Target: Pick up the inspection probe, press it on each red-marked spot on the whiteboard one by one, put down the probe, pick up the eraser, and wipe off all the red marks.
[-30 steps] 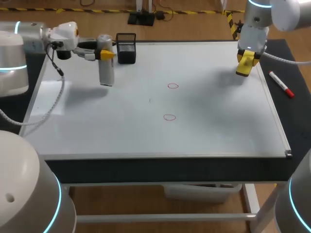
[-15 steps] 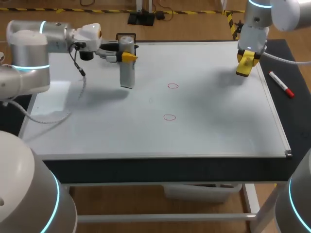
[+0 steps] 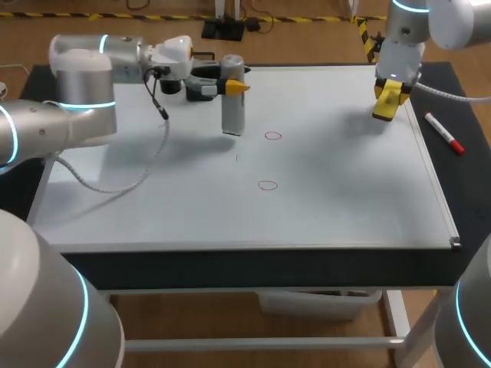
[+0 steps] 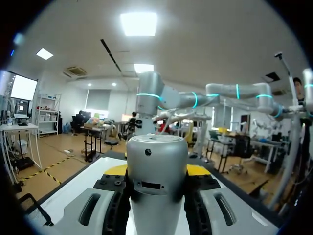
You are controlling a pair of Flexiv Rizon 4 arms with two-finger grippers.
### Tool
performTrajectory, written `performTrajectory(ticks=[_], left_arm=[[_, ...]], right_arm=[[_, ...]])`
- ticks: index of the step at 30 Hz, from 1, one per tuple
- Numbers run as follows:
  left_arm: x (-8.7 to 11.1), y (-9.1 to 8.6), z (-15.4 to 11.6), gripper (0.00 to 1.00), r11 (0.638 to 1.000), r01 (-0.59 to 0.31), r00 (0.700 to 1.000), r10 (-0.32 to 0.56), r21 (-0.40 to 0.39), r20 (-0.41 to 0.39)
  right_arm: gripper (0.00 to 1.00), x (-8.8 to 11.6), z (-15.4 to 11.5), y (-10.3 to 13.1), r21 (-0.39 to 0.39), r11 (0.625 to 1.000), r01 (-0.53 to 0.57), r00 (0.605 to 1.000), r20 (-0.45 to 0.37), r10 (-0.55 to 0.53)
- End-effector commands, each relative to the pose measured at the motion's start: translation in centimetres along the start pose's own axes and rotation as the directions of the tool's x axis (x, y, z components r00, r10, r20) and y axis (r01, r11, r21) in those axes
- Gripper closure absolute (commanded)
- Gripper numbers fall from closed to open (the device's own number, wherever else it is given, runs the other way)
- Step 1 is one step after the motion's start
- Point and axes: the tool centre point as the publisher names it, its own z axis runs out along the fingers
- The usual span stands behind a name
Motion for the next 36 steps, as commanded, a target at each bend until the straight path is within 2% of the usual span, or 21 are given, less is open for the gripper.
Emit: performTrajectory(ticks=[1,16,36], left_arm=[[-0.4,0.4,2.1,1.0,1.0,-0.004,1.0,0.004,0.011,-0.001],[-0.1,1.0,6.9,1.0,0.999,-0.024,1.0,0.024,0.038,0.0],[-2.0,2.3,8.7,1.0,1.0,-0.012,0.999,0.011,0.026,0.039]], right_arm=[[1.0,0.0,-0.1,-0.1,-0.001,1.0,0.002,1.0,-0.005,-0.002],[1.0,0.0,-0.1,-0.1,-0.001,1.0,0.002,1.0,-0.005,-0.002],[1.0,0.0,-0.1,-0.1,-0.001,1.0,0.002,1.0,-0.005,-0.002]])
